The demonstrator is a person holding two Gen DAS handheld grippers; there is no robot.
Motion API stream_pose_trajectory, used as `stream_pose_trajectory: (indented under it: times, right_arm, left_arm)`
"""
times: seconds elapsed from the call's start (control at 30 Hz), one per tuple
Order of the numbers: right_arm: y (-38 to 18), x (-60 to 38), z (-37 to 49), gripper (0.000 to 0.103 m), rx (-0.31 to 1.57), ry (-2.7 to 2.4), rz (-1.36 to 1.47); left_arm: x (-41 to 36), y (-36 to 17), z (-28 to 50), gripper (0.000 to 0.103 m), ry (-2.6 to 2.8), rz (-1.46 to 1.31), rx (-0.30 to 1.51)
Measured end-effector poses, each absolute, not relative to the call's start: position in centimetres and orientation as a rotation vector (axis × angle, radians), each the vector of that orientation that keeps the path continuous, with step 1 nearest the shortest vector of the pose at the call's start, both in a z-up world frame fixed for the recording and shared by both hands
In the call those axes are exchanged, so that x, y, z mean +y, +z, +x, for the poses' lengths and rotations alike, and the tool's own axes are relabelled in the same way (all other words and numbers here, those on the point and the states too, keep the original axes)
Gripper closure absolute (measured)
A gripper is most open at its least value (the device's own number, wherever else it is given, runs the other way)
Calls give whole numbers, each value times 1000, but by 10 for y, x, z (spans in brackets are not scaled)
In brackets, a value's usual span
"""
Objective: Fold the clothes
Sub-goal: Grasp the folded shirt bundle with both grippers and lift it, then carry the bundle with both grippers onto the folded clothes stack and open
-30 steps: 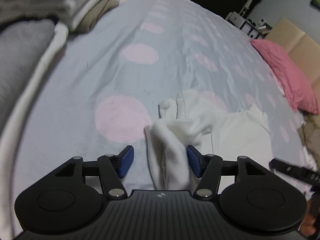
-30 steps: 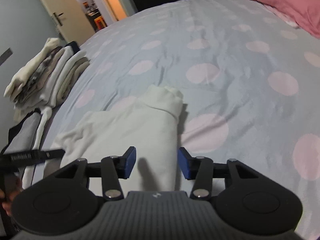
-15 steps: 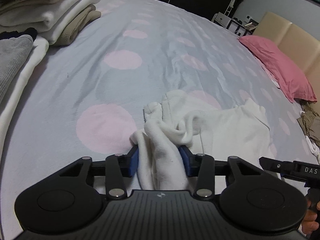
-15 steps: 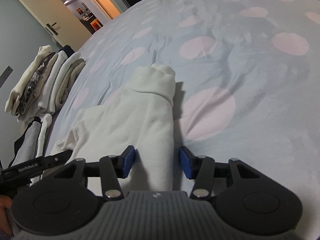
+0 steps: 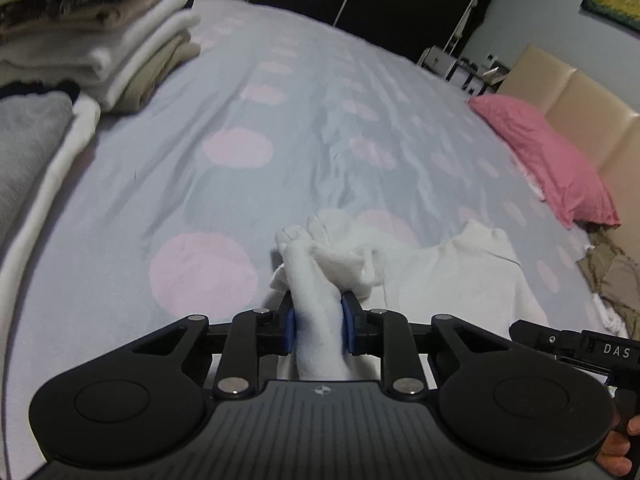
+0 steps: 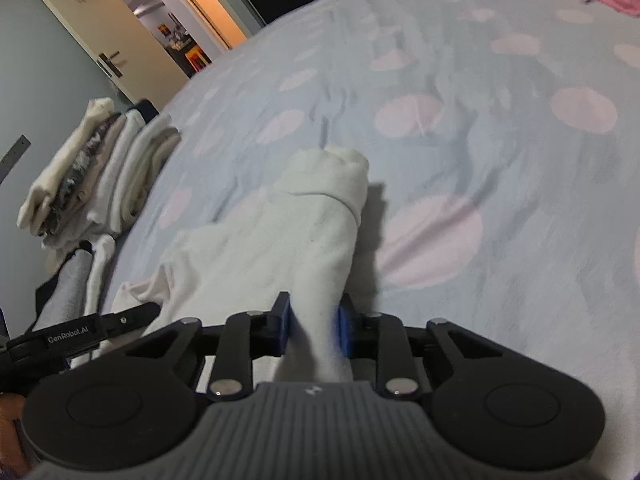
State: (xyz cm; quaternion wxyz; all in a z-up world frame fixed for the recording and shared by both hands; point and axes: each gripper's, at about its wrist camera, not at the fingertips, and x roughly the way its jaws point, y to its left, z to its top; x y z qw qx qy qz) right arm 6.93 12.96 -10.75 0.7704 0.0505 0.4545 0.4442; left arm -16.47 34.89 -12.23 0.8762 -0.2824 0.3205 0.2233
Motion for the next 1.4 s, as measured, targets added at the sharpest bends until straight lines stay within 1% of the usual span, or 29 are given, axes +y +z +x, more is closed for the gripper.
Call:
stream_pose_trajectory:
  times: [0.23, 0.6, 0.83, 1.07, 1.17, 1.3, 1.4]
  right_arm:
    - [-63, 124, 44, 78, 852, 1015, 74]
    - [-4, 109, 5, 78, 724, 1090, 76]
    - [37, 131, -32, 78, 657, 1214, 79]
    - [59, 198, -83, 78, 660, 1393, 88]
    - [55, 231, -104, 78, 682, 1450, 85]
    - [49, 275, -132, 78, 713, 1522, 80]
    - [35, 308, -144, 78, 755, 1545, 66]
  left_arm:
    - [333, -86, -185, 83, 471, -573, 563]
    - [329, -31, -233, 84, 484, -532, 430]
    - [357, 14, -302, 84, 555, -543, 326]
    - [408, 53, -379, 84, 693, -546, 316]
    - [429, 65, -403, 84, 766, -519, 346]
    - [466, 66, -417, 84, 842, -467, 411]
    - [503, 48, -412, 84, 873, -472, 469]
